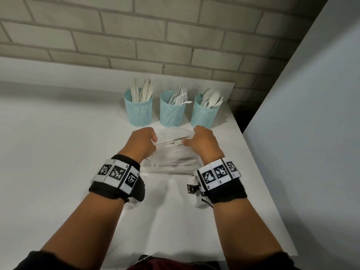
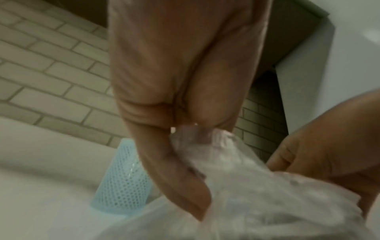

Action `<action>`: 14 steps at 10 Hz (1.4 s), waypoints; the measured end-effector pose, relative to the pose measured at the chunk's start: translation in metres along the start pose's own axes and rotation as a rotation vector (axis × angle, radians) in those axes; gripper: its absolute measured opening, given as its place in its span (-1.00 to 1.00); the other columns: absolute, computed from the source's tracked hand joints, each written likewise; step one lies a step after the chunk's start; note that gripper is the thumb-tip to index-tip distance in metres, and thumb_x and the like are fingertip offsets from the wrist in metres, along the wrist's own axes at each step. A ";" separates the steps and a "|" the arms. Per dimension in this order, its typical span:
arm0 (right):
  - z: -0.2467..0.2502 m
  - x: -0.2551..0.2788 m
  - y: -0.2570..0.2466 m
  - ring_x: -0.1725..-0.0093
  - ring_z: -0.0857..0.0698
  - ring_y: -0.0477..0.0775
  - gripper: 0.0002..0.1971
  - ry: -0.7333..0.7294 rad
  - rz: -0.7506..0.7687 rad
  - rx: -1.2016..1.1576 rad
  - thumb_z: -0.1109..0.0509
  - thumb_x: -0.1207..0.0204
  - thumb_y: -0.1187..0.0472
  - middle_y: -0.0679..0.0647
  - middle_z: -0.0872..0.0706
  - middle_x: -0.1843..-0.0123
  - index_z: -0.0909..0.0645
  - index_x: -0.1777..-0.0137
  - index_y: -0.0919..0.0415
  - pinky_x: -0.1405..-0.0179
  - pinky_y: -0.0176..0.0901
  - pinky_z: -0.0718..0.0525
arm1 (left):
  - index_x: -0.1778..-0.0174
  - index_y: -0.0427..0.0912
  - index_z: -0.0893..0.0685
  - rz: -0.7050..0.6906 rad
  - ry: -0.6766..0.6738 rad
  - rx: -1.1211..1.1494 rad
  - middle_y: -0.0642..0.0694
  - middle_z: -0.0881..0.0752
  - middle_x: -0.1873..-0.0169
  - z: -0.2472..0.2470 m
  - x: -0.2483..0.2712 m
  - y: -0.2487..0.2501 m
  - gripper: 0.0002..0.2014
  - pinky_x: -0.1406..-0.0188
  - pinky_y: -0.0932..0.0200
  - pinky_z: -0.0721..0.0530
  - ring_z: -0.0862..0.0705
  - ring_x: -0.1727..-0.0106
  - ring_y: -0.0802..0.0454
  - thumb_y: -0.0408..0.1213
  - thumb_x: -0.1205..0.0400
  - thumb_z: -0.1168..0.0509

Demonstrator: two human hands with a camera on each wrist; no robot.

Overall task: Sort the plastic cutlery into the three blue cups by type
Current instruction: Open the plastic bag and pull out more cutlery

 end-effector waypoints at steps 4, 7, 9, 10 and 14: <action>-0.006 -0.018 0.040 0.22 -0.77 0.10 -0.74 -0.201 -0.461 -1.517 -0.23 -0.59 0.47 0.29 -0.77 -0.02 -0.52 -0.26 0.45 0.03 -0.13 -0.74 | -0.10 -0.40 -0.51 0.523 -0.189 1.693 -0.15 -0.72 0.11 -0.007 -0.015 -0.040 -0.64 0.35 0.22 -0.70 -0.65 0.16 0.05 -0.68 -0.63 0.16; -0.030 -0.030 0.041 0.57 -0.53 -0.06 -0.74 -0.266 -0.656 -1.554 -0.03 -0.63 0.42 0.11 -0.57 0.63 -0.43 0.28 0.32 0.64 -0.30 -0.56 | 0.16 -0.21 -0.55 0.578 -0.293 1.824 -0.06 -0.58 0.55 -0.019 -0.023 -0.041 -0.89 0.48 0.31 -0.54 -0.49 0.56 0.13 -0.26 -0.58 -0.31; -0.026 -0.025 0.044 0.45 -0.52 -0.01 -0.80 -0.163 -0.598 -1.463 -0.08 -0.52 0.43 0.11 -0.54 0.44 -0.42 0.30 0.27 0.41 -0.22 -0.53 | -0.15 -0.11 -0.50 0.312 -0.093 0.862 -0.10 -0.57 0.29 -0.004 -0.026 -0.039 -0.62 0.53 0.28 -0.46 -0.44 0.48 0.10 -0.53 -0.50 -0.39; -0.011 -0.025 0.048 0.43 -0.55 0.03 -0.87 -0.058 -0.547 -1.230 -0.21 -0.53 0.43 0.21 -0.61 0.32 -0.51 0.23 0.31 0.41 -0.16 -0.50 | 0.25 -0.11 -0.51 0.156 0.101 0.506 -0.16 -0.53 0.17 0.003 -0.029 -0.046 -0.74 0.43 0.19 -0.58 -0.58 0.53 0.06 -0.52 -0.44 -0.42; 0.005 -0.015 0.015 -0.45 -0.49 0.19 -0.59 -0.078 0.075 -0.223 -0.19 -0.56 0.47 0.21 -0.53 -0.46 -0.56 -0.38 0.29 -0.46 -0.18 -0.38 | -0.53 -0.23 -0.38 -0.034 -0.050 0.082 -0.16 -0.44 -0.48 -0.004 -0.021 -0.027 -0.37 -0.36 0.21 -0.37 -0.42 -0.48 -0.10 -0.49 -0.52 -0.37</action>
Point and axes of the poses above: each hand's wrist, its own x-axis away from the middle knuckle, its own z-axis out of the back of the hand, y = z × x, the point moved 2 cm from there along -x, towards the middle knuckle
